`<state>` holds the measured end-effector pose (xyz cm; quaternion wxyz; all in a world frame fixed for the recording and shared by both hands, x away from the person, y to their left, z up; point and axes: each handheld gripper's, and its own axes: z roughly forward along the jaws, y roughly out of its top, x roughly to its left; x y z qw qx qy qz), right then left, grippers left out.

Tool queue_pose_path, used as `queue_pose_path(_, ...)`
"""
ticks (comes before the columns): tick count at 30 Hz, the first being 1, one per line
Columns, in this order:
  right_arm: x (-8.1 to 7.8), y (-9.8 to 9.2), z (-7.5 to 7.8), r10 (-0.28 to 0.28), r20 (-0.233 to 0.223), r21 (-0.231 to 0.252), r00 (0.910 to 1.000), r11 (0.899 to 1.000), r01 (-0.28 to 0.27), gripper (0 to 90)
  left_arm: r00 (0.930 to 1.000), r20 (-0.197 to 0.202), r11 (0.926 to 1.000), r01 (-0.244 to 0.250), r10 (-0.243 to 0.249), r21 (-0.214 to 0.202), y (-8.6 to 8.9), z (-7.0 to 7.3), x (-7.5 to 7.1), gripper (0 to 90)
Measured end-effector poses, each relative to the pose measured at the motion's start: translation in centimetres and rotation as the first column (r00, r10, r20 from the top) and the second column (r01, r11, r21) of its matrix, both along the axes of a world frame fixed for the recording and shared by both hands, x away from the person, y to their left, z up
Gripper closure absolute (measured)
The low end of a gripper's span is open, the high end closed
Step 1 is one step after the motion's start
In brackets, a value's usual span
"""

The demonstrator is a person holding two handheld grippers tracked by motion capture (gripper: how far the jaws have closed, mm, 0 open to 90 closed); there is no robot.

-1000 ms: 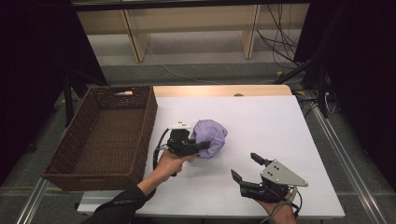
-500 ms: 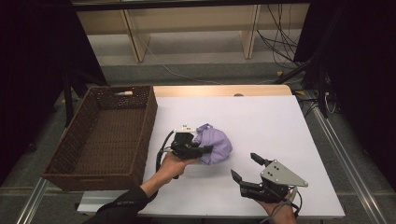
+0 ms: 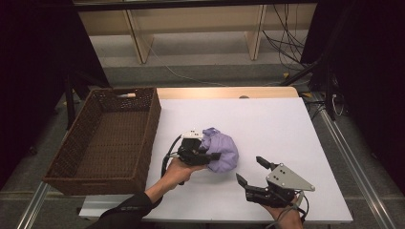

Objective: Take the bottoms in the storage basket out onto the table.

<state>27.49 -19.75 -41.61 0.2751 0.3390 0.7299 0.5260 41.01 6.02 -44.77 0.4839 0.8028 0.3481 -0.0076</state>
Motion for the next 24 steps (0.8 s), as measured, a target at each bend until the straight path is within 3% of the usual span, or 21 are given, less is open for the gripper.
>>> queue_pose_path(6,0.0,0.0,0.0,-0.001,0.000,0.001,1.0000,1.000,0.001,19.7,0.9997,0.007,0.9997,0.023,-0.023,-0.002,-0.3,0.1,-0.3,60.2)
queue_pose_path(12,0.0,0.0,0.0,0.000,0.000,0.000,1.0000,1.000,0.000,19.6,0.9985,0.011,0.9983,0.055,-0.054,-0.021,-0.6,0.3,-0.5,46.7)
queue_pose_path(18,0.0,0.0,0.0,0.000,-0.001,0.002,1.0000,1.000,0.000,19.6,0.9984,0.027,0.9977,0.051,-0.049,-0.046,-0.7,0.9,-0.9,30.9)
queue_pose_path(24,0.0,-0.1,0.0,-0.003,0.000,0.003,1.0000,1.000,0.003,19.6,0.9972,0.061,0.9965,0.047,-0.043,-0.069,-0.4,1.4,-1.2,22.2)
